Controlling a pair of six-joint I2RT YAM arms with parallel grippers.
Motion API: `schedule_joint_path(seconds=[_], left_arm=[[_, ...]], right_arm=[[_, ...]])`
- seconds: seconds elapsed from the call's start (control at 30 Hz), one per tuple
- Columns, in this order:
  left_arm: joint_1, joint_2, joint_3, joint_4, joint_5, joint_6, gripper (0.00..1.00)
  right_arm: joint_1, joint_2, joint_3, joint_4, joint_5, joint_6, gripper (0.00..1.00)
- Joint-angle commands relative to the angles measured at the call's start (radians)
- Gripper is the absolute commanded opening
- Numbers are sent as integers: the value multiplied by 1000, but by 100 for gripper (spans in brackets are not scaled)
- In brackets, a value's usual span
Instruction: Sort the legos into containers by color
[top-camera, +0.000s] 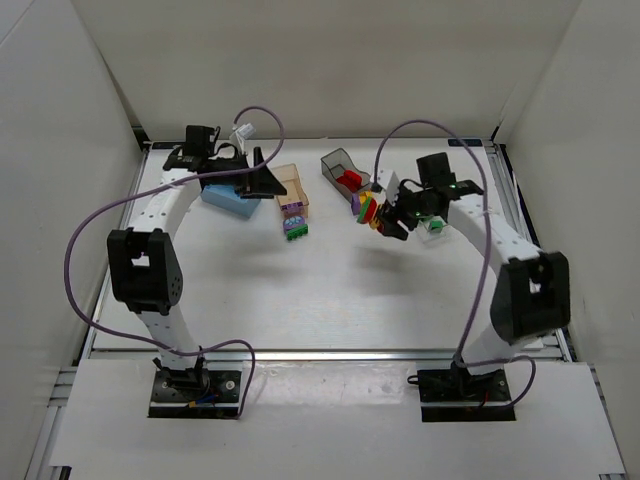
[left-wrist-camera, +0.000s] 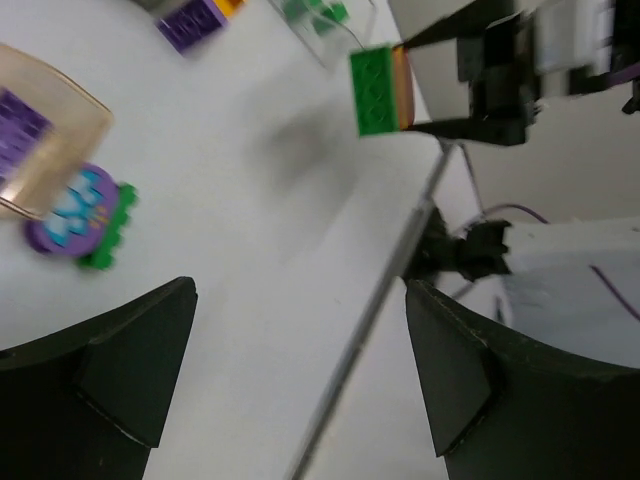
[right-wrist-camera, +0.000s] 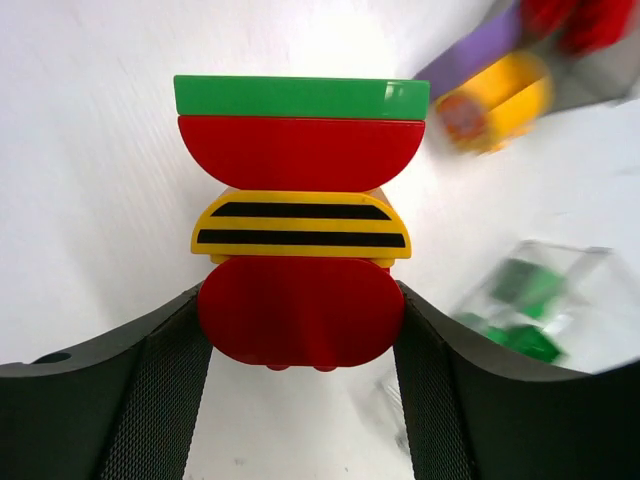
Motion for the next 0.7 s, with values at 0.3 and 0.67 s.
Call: schedule_joint_path(seconds=[0.3, 0.67], left_arm=[[-130, -126, -77, -9, 254, -121, 94], [-190, -116, -42, -4, 217, -111, 99]], right_arm=[[137, -207, 62, 25, -101, 119, 1], [278, -132, 187, 74, -61, 161, 0]])
